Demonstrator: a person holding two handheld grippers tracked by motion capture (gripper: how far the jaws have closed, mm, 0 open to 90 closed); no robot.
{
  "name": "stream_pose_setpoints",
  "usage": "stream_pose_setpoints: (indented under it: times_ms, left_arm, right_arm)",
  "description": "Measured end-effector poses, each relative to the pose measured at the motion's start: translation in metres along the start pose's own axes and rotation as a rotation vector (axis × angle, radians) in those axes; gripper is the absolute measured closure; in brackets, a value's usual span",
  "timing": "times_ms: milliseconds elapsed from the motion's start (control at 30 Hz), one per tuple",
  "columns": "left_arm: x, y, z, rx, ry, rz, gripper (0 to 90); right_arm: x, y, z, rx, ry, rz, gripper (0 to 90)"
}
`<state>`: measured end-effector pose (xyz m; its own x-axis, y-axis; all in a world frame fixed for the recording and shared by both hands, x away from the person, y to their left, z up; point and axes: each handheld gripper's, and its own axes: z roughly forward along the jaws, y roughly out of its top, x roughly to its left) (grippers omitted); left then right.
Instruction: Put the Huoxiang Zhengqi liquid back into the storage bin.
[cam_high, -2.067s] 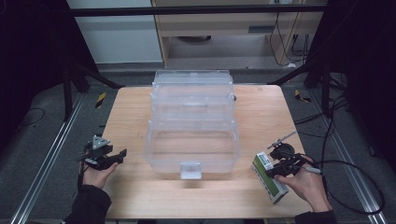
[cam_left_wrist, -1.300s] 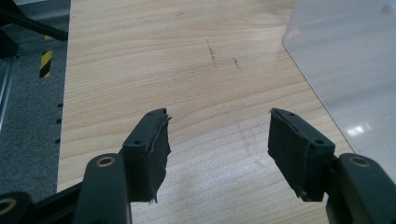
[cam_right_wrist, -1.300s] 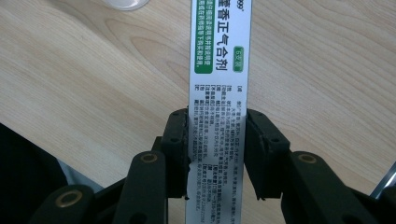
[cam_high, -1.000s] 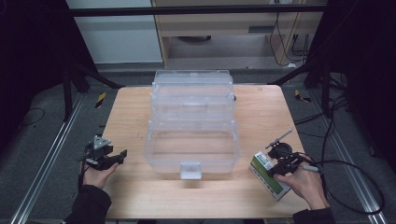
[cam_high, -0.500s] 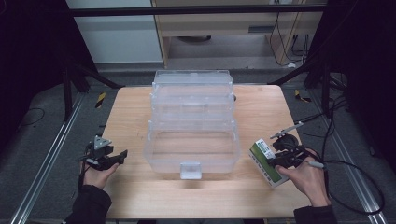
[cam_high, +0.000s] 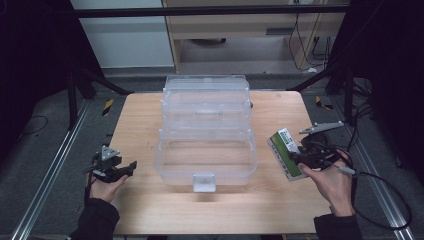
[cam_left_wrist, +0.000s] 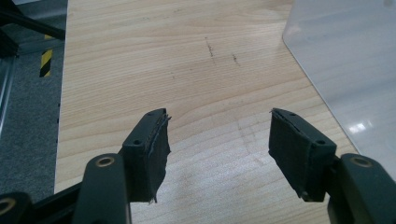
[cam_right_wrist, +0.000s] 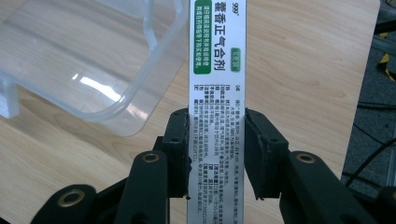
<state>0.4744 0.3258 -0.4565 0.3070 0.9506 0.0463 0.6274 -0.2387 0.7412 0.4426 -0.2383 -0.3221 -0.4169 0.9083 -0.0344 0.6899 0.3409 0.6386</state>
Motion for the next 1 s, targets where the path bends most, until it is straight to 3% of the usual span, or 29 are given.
stream_pose_setpoints:
  times_ms: [267, 400, 600, 800, 867, 933, 1000]
  left_arm:
    - [0.0, 0.0, 0.0, 0.002, -0.001, 0.001, 37.3]
    - [0.0, 0.0, 0.0, 0.003, -0.001, 0.003, 37.3]
    - [0.0, -0.001, 0.001, 0.005, -0.002, 0.004, 37.3]
    - [-0.001, -0.001, 0.001, 0.007, -0.003, 0.004, 37.2]
    - [-0.001, -0.001, 0.001, 0.007, -0.003, 0.005, 37.2]
    - [-0.001, -0.001, 0.001, 0.007, -0.004, 0.004, 37.3]
    - [0.0, -0.001, 0.001, 0.007, -0.004, 0.004, 37.2]
  right_arm:
    - [0.008, 0.016, -0.013, -0.066, 0.0, -0.043, 64.5]
    - [0.012, 0.025, -0.018, -0.103, 0.036, -0.058, 64.5]
    - [0.022, 0.041, -0.028, -0.145, 0.046, -0.119, 64.6]
    - [0.033, 0.059, -0.035, -0.151, 0.091, -0.173, 65.2]
    - [0.038, 0.064, -0.035, -0.146, 0.115, -0.2, 65.2]
    - [0.044, 0.072, -0.034, -0.144, 0.169, -0.236, 65.2]
    - [0.046, 0.075, -0.033, -0.147, 0.184, -0.25, 65.2]
